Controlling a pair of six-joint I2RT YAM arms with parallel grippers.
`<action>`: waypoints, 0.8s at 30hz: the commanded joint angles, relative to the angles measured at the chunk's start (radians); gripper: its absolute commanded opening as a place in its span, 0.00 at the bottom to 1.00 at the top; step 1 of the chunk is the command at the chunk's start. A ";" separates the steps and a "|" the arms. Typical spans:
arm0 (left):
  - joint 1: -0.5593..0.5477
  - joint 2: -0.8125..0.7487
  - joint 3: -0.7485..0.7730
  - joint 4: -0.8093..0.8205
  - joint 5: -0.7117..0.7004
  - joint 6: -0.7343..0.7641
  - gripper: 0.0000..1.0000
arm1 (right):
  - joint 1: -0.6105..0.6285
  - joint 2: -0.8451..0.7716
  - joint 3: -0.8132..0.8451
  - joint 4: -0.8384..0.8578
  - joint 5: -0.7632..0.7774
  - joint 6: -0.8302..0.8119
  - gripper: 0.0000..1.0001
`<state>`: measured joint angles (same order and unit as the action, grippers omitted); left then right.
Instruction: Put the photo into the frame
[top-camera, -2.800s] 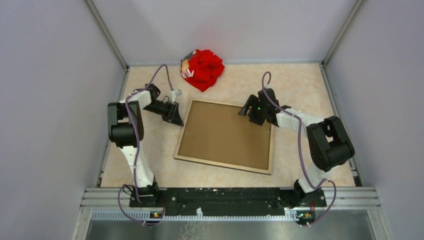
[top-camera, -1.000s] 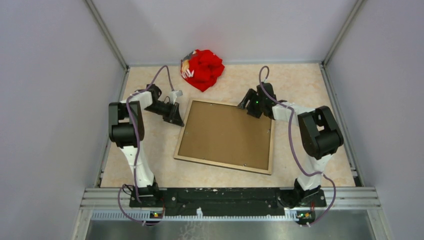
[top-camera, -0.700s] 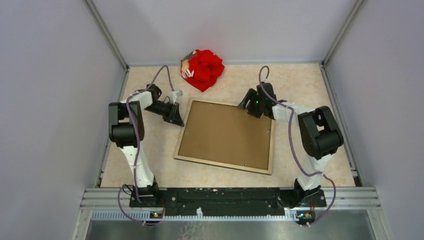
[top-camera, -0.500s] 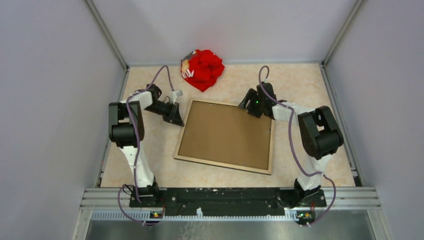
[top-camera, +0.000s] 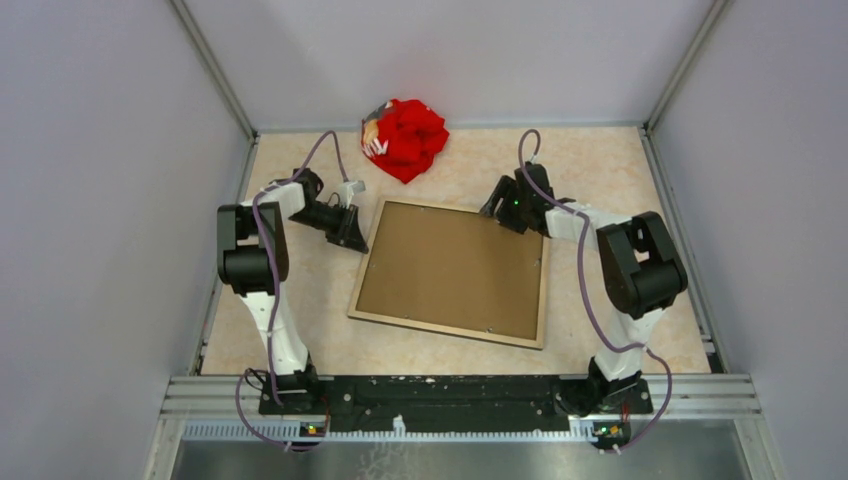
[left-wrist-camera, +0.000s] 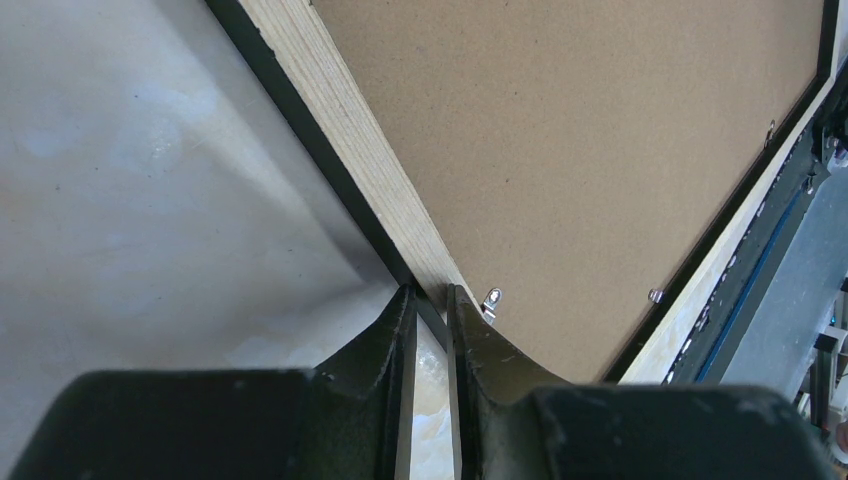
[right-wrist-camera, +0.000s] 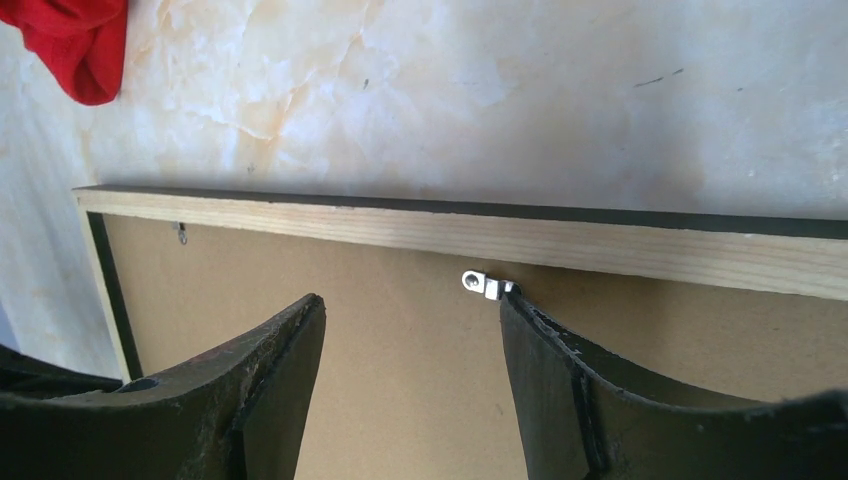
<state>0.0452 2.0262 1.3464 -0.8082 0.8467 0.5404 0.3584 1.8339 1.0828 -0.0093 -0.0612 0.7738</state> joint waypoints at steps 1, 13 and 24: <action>-0.018 -0.001 -0.028 0.018 -0.059 0.031 0.21 | -0.013 0.002 0.033 -0.032 0.078 -0.041 0.65; -0.018 -0.003 -0.030 0.015 -0.059 0.039 0.21 | -0.013 0.036 0.034 0.022 0.025 0.008 0.65; -0.019 0.000 -0.018 0.003 -0.059 0.048 0.21 | -0.013 0.060 -0.025 0.148 -0.029 0.135 0.64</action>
<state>0.0452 2.0262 1.3464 -0.8093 0.8474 0.5461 0.3500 1.8618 1.0855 0.0662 -0.0563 0.8417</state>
